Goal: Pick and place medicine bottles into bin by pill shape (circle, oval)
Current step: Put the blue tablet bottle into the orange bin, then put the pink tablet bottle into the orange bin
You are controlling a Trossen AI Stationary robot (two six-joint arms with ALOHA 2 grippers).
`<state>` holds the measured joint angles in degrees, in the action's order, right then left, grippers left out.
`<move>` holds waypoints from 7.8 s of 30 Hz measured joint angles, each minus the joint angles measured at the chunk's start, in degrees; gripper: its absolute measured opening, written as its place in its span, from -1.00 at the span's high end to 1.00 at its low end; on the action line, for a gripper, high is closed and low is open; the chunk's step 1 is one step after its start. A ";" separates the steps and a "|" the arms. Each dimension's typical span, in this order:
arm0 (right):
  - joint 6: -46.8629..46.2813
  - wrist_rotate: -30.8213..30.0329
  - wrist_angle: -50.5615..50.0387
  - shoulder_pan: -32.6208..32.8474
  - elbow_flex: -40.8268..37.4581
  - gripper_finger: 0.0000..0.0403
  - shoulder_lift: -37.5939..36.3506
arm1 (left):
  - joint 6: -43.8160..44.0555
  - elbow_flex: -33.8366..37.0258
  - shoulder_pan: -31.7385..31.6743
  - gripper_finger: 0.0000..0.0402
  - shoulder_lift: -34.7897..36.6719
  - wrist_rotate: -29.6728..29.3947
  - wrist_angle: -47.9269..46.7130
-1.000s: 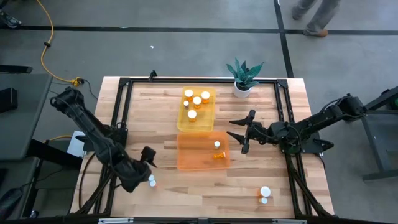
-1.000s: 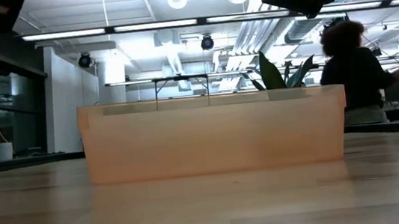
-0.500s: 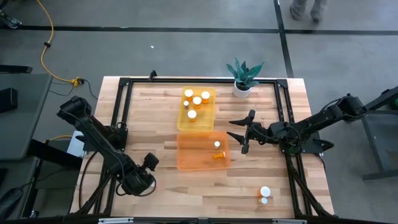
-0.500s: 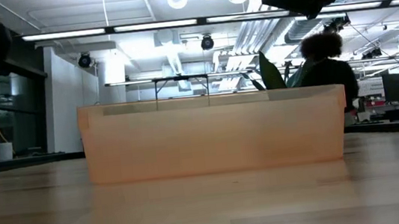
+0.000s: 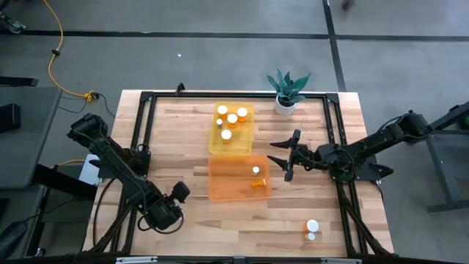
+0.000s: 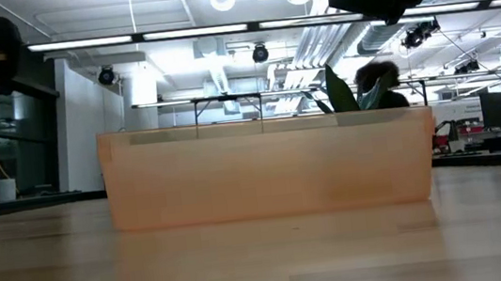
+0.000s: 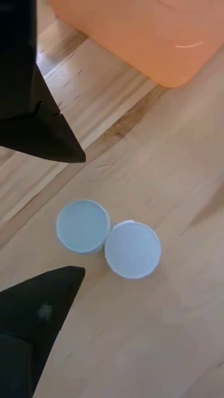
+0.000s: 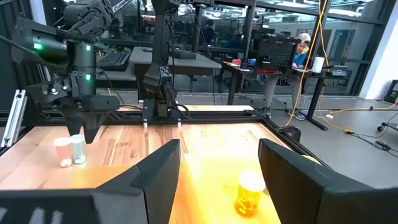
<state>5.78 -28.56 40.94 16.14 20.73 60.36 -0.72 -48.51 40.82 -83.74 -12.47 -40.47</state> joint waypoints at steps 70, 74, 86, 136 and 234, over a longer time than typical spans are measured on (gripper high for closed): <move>0.00 -0.02 -0.93 0.00 0.04 -0.05 0.00 | 0.54 -3.48 -1.10 0.54 2.80 -4.41 -9.63; 0.00 -0.02 -0.93 0.00 0.04 -0.05 0.00 | -0.80 -7.60 -1.39 0.54 5.67 -11.33 -14.75; 0.00 -0.02 -0.88 0.00 0.04 -0.05 0.00 | -20.54 -8.62 -19.45 0.54 7.59 -14.09 11.03; -1.88 0.16 -1.83 0.01 0.04 -0.05 -0.02 | 10.82 5.86 -29.47 -0.09 31.56 6.83 26.67; -7.97 -10.44 -40.17 13.52 18.93 -0.05 -3.36 | -18.12 -15.91 -28.92 0.24 -14.60 -1.82 12.71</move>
<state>-2.19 -39.00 0.76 29.67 39.66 57.00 -18.83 -64.42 11.90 -98.35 -14.29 -27.76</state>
